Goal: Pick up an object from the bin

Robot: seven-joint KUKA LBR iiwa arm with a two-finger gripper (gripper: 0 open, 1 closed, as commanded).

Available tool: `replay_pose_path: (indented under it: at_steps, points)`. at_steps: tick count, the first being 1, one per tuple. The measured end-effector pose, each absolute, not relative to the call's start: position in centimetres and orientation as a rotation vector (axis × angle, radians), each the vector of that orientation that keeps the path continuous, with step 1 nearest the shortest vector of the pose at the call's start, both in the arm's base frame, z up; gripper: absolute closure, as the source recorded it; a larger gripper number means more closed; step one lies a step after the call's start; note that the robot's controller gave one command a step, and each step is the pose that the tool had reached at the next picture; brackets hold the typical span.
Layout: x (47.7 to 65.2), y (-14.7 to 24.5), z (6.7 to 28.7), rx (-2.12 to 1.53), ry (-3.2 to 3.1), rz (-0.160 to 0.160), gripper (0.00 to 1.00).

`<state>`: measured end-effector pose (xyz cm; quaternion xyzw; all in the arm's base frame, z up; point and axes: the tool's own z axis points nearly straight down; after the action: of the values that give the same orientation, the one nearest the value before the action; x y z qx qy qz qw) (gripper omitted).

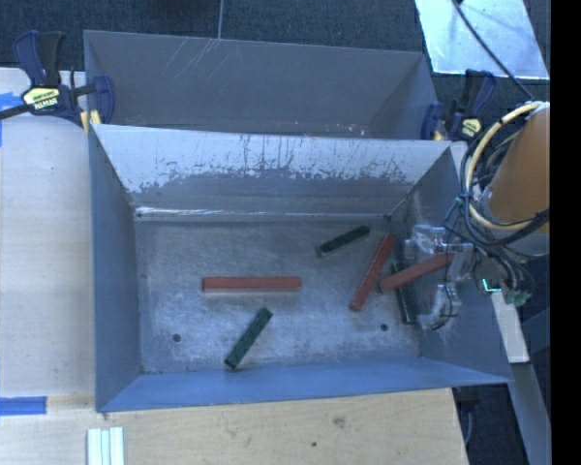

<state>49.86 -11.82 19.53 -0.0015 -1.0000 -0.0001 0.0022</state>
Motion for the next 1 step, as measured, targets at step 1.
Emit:
replay_pose_path:
  at_steps: [1]
  points:
    - [53.17, -13.36, 9.33, 0.016, -3.138, 0.000, 0.00]
